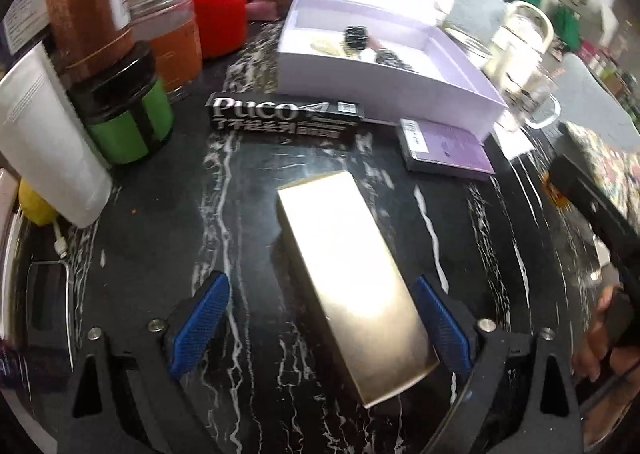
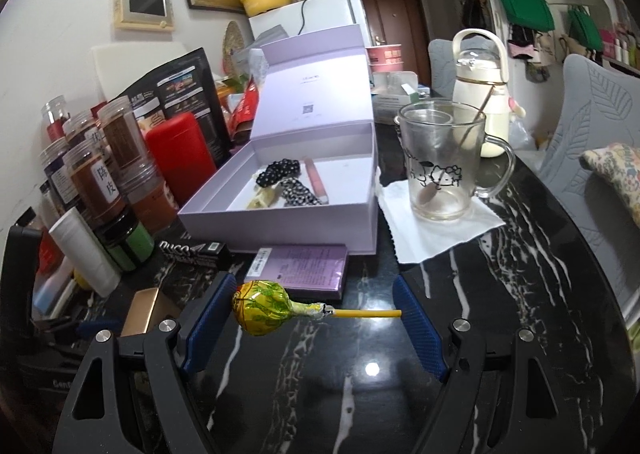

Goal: Organize rigid objects
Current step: 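Grasp the gold rectangular box with the left gripper while the right gripper holds the lollipop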

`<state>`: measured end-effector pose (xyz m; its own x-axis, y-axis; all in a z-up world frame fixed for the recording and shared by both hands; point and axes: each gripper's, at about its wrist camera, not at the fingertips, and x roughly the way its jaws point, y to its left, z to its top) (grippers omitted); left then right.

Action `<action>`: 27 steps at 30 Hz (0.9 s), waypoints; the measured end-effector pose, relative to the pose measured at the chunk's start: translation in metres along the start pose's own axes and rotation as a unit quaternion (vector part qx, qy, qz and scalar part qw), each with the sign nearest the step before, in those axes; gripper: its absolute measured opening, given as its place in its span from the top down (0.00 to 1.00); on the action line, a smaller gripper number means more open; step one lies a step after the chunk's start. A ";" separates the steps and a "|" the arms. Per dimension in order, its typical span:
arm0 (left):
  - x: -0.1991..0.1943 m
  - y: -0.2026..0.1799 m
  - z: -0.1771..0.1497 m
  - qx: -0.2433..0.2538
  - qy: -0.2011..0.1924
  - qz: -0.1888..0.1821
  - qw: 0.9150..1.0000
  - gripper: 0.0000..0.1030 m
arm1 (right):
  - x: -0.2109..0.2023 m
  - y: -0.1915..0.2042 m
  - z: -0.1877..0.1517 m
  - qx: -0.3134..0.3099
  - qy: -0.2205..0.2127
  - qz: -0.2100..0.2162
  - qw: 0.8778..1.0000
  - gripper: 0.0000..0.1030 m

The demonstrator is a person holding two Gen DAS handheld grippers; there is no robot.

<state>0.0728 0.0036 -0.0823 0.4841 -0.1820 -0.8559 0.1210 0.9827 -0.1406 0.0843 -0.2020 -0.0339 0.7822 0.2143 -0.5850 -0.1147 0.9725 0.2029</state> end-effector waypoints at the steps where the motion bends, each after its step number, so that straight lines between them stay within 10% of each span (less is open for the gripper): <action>1: -0.001 -0.003 -0.001 0.010 -0.005 0.000 1.000 0.19 | 0.000 0.000 0.000 -0.001 0.001 0.000 1.000 0.21; 7: 0.004 -0.005 -0.004 0.022 -0.009 -0.003 1.000 0.63 | 0.003 0.002 -0.002 -0.003 0.006 0.000 1.000 0.21; 27: -0.021 -0.003 0.016 0.037 -0.070 0.000 0.997 0.64 | 0.001 0.014 -0.002 -0.002 0.008 0.002 1.000 0.21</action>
<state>0.0765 0.0042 -0.0563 0.5995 -0.1898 -0.7776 0.1823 0.9783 -0.0983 0.0822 -0.1884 -0.0332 0.7713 0.2200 -0.5973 -0.1208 0.9719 0.2020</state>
